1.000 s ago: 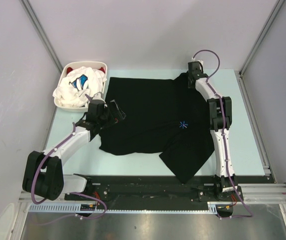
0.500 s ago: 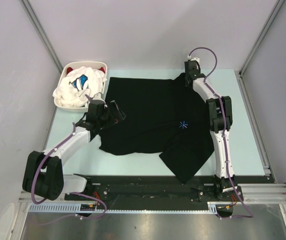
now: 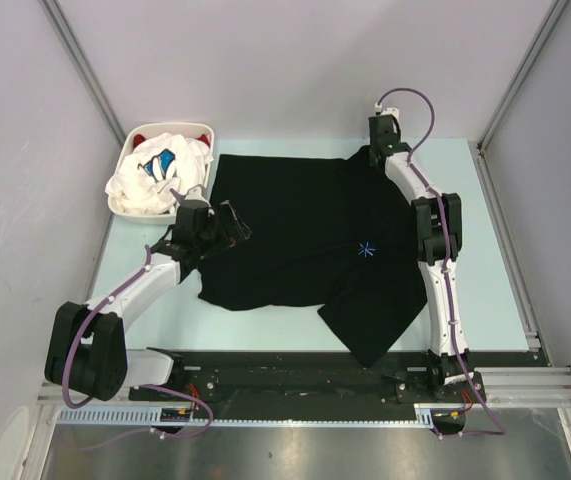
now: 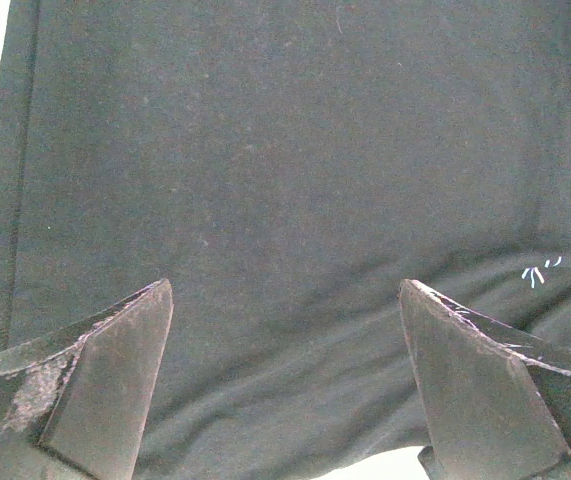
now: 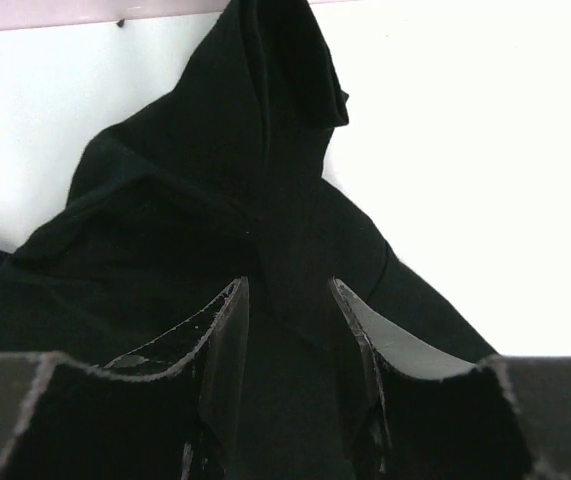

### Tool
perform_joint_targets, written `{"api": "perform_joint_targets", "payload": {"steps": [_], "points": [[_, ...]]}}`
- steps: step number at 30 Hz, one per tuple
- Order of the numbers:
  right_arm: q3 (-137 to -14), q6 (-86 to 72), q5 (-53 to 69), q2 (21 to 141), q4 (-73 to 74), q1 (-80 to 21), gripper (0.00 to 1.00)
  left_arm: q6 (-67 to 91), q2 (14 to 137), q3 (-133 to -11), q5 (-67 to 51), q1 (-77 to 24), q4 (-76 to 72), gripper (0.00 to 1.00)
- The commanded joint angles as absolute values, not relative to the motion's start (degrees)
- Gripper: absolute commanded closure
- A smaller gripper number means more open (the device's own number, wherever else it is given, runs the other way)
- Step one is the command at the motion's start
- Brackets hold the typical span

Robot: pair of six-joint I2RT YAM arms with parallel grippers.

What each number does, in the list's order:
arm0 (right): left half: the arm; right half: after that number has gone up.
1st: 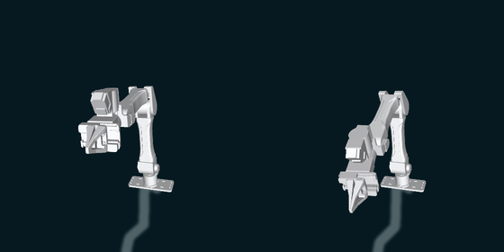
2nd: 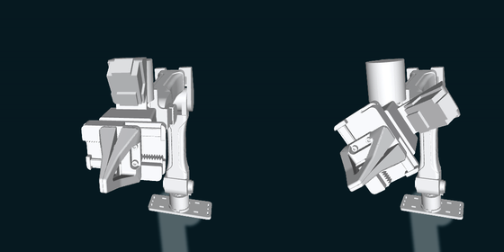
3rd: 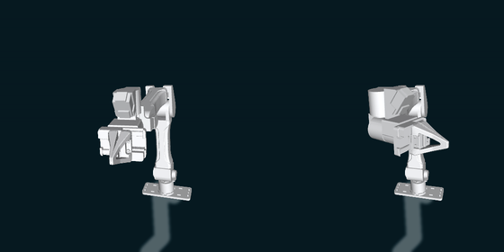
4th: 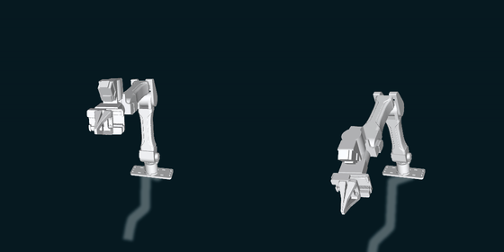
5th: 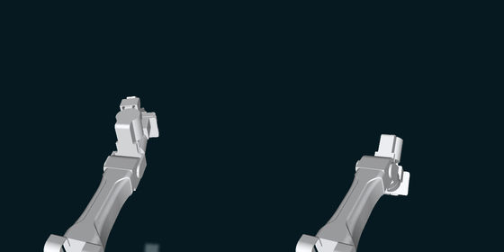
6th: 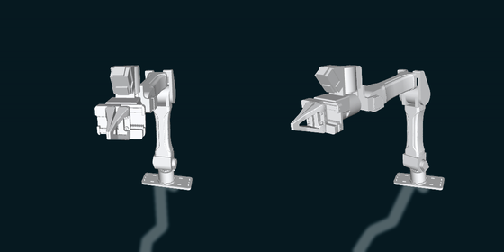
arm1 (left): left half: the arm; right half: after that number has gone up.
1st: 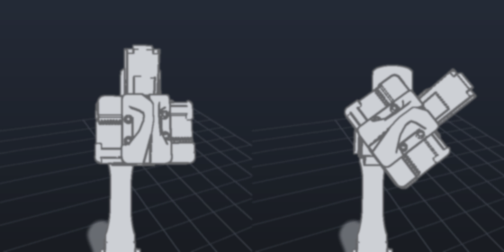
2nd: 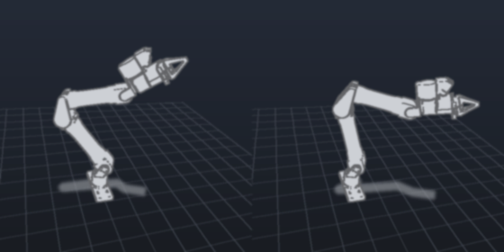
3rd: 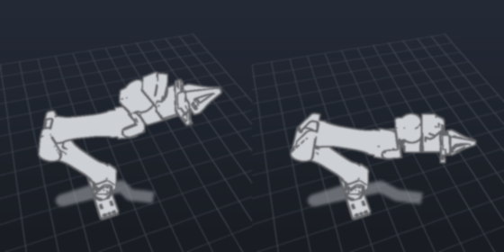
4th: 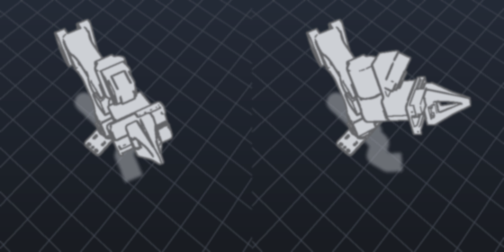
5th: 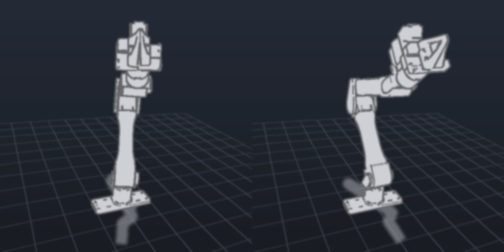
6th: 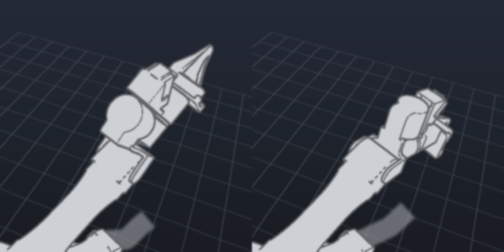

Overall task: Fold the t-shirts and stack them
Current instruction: Flatten the tshirt out

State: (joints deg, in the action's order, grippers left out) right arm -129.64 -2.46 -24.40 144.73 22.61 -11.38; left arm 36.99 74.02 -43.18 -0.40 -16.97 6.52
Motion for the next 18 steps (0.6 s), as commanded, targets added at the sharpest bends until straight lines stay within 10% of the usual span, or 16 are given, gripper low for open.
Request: {"api": "perform_joint_targets", "payload": {"steps": [1,18], "points": [[-132.8,-2.7,-24.3,146.6,23.3,-10.4,0.58,36.2,73.5,-43.3,-0.3,-17.1,5.3,0.0],[-134.8,-4.4,-21.5,149.5,25.0,-10.0,0.58,36.2,73.9,-43.5,-0.3,-17.2,5.0,0.0]]}}
